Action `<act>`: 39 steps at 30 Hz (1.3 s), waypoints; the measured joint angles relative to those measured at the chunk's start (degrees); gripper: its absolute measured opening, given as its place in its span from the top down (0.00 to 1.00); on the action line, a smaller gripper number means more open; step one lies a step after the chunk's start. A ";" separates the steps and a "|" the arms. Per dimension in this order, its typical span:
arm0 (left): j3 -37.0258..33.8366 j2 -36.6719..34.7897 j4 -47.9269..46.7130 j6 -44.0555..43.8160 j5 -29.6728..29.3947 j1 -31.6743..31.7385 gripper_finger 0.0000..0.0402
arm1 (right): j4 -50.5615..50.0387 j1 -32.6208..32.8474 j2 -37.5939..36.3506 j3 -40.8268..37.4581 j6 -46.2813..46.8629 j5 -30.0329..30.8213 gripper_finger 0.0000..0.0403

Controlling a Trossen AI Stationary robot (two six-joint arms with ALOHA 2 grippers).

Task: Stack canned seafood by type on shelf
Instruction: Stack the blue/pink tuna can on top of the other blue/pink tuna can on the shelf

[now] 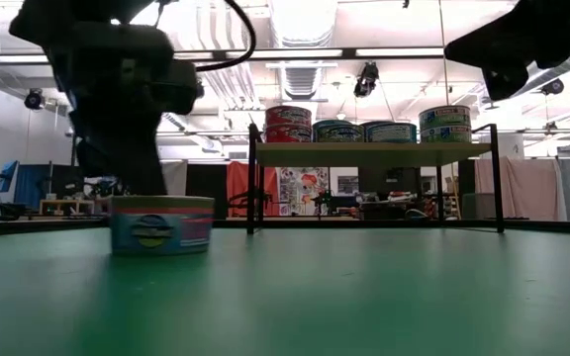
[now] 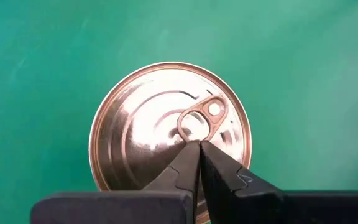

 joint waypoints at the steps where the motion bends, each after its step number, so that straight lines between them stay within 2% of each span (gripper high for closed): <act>1: 0.04 0.78 1.26 0.02 -0.11 0.00 1.00 | -0.02 0.00 0.00 0.20 0.49 0.00 0.97; 6: -0.01 2.90 7.56 1.83 -2.86 -0.09 1.00 | -0.44 0.00 1.21 2.40 2.07 0.12 0.97; 11: -0.26 2.08 9.57 5.63 -6.39 -0.11 1.00 | -2.63 -1.47 4.93 6.81 2.08 0.04 0.97; 18: 5.04 2.37 1.01 8.23 -10.10 -1.03 1.00 | -8.25 -5.06 11.62 13.04 5.01 -0.70 0.97; 25: 11.00 2.39 -10.56 9.57 -16.28 -4.55 1.00 | -10.69 -11.11 17.27 17.32 12.99 -13.00 0.97; 33: 11.56 2.35 -10.68 8.44 -17.55 -7.15 1.00 | -11.80 -17.25 24.74 20.56 23.56 -27.11 0.97; 39: 11.57 2.28 -10.63 5.72 -17.48 -8.96 1.00 | -11.74 -18.93 31.54 23.69 22.82 -28.06 0.97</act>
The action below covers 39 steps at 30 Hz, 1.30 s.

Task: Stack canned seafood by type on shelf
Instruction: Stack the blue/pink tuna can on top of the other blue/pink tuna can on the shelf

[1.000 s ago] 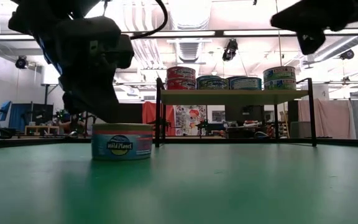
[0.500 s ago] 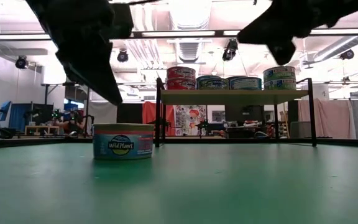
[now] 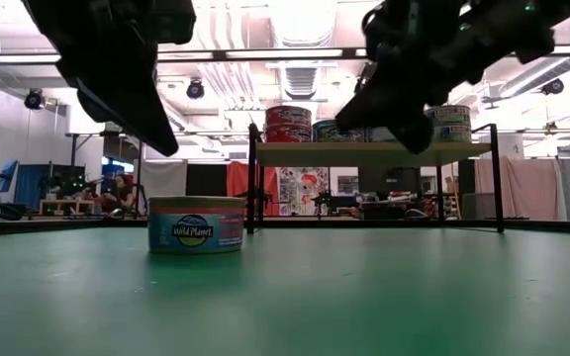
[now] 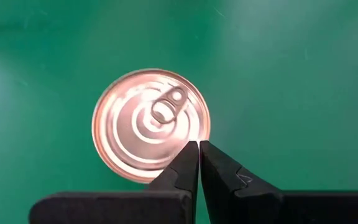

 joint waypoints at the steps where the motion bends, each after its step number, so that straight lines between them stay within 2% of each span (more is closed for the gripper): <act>1: -0.01 -0.01 0.01 -0.91 0.18 -0.20 1.00 | 0.04 -0.12 0.93 0.53 -0.26 -0.01 0.97; 10: -0.01 -0.35 1.48 -5.04 7.36 -0.44 1.00 | 0.02 -0.59 6.36 2.89 -1.56 0.22 0.97; 19: -0.59 -1.33 7.06 0.42 7.47 -0.42 1.00 | 3.92 -0.57 11.01 2.89 -4.58 2.33 0.97; 22: -3.15 -1.36 10.89 0.51 7.09 -0.22 1.00 | 6.65 -0.57 12.78 2.89 -5.77 2.57 0.97; 31: -15.58 -5.87 31.08 -1.24 6.41 0.08 1.00 | 10.06 -0.57 15.63 2.88 -8.53 2.65 0.97; 39: -22.06 -13.82 32.38 -5.22 1.66 1.24 1.00 | 17.40 -0.57 19.48 2.88 -9.01 2.66 0.97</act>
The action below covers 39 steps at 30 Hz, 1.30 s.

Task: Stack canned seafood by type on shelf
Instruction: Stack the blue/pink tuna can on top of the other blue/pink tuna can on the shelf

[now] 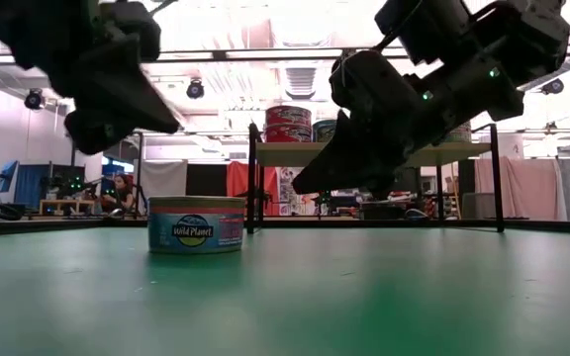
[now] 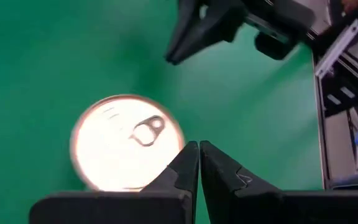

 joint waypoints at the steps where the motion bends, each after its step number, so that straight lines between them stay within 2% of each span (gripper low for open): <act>1: -1.05 -0.85 0.10 -0.66 -0.37 0.08 1.00 | 0.77 0.00 0.55 0.00 0.00 0.03 0.97; 9: -7.70 -2.87 2.29 -11.05 -1.76 1.14 1.00 | 6.76 -0.02 4.90 0.00 -0.08 0.28 0.97; 16: -7.45 -2.47 4.45 -14.65 -2.29 1.87 0.97 | 6.84 -0.11 7.51 1.91 -1.68 1.55 0.97; 26: -7.45 -2.47 3.53 -16.61 -2.04 2.84 0.77 | 5.79 -0.11 7.70 2.78 -2.51 1.53 0.97; 34: -7.46 -2.21 -4.13 -33.23 -0.63 3.26 0.58 | 5.80 -0.11 7.72 2.78 -2.61 1.53 0.97; 39: -7.58 -0.57 -4.27 -36.06 -0.26 3.23 0.49 | 5.80 -0.11 7.75 2.78 -3.10 1.52 0.97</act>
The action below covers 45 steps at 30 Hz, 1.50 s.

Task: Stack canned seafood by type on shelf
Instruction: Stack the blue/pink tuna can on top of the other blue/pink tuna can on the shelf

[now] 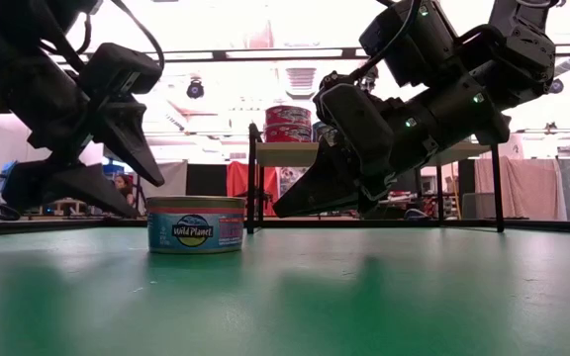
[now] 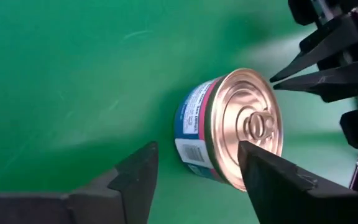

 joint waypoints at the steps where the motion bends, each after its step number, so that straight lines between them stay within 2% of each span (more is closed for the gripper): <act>1: 0.00 0.27 0.05 0.00 0.30 0.00 0.48 | 0.00 0.00 0.00 -0.02 0.00 0.01 0.97; 6: 0.00 2.62 3.70 0.49 1.62 0.00 0.45 | 0.00 0.00 0.00 -0.02 -0.59 0.03 0.97; 23: 0.02 12.74 18.19 2.73 1.60 0.00 0.45 | 0.07 0.86 0.02 -0.05 -3.89 1.38 0.97; 34: 0.04 16.86 25.60 5.53 1.43 0.32 0.45 | 0.00 0.87 0.04 -0.07 -12.02 1.18 0.97; 45: 0.04 17.69 29.36 8.05 1.56 1.35 0.45 | -0.48 0.87 0.04 -0.09 -12.76 -2.13 0.97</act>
